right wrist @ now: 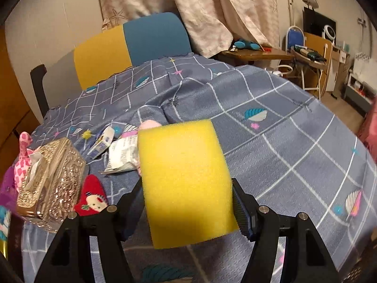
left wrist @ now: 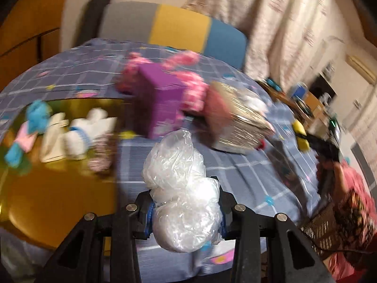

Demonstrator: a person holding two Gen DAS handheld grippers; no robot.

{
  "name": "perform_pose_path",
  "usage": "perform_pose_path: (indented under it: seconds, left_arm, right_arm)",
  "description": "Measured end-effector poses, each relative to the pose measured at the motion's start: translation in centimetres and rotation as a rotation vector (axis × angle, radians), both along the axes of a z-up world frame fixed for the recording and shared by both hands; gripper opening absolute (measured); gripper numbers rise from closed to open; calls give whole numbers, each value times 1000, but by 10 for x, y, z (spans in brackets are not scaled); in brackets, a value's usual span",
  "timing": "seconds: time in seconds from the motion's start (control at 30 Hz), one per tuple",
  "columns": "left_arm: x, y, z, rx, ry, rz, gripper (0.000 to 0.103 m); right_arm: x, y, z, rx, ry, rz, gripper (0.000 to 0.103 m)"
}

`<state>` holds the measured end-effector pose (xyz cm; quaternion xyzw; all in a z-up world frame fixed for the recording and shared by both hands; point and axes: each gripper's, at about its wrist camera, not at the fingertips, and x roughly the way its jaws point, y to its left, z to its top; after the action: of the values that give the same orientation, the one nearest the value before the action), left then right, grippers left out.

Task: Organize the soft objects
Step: 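Carry the plastic bag and sponge with both tools over the gold tray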

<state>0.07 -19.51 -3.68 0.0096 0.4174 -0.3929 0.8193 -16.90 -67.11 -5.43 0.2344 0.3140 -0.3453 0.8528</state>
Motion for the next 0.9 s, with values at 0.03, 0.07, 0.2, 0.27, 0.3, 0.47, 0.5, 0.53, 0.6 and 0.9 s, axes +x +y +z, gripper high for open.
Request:
perform_pose_path:
  seconds: [0.03,0.07,0.2,0.27,0.3,0.47,0.5,0.53,0.6,0.9]
  left_arm:
    - [5,7,1,-5,4,22,40]
    - [12,17,1,-9,5,49,40]
    - [38,53,1,-4,5,148,40]
    - [48,67,0,5,7,180,40]
    - [55,74,-2,12,13,192,40]
    - [84,104,-13,35,52,250,40]
    - [89,109,-16,45,60,260,40]
    - [95,114,-21,64,75,260,40]
    - [106,123,-29,100,89,273,40]
    - [142,150,-60,226,157,280,40]
  right_arm:
    - [-2,3,0,11,-9,-4,68]
    - [-4,7,1,19,-19,-8,68]
    - [-12,25,11,4,-53,-9,68]
    - [-15,36,16,4,-72,-3,68]
    - [-16,43,19,11,-85,0,68]
    - [-17,80,33,37,-142,35,68]
    - [-17,87,35,39,-151,43,68]
    - [-17,97,39,42,-168,54,68]
    - [-14,113,45,48,-191,75,68]
    - [19,197,71,68,-223,251,68]
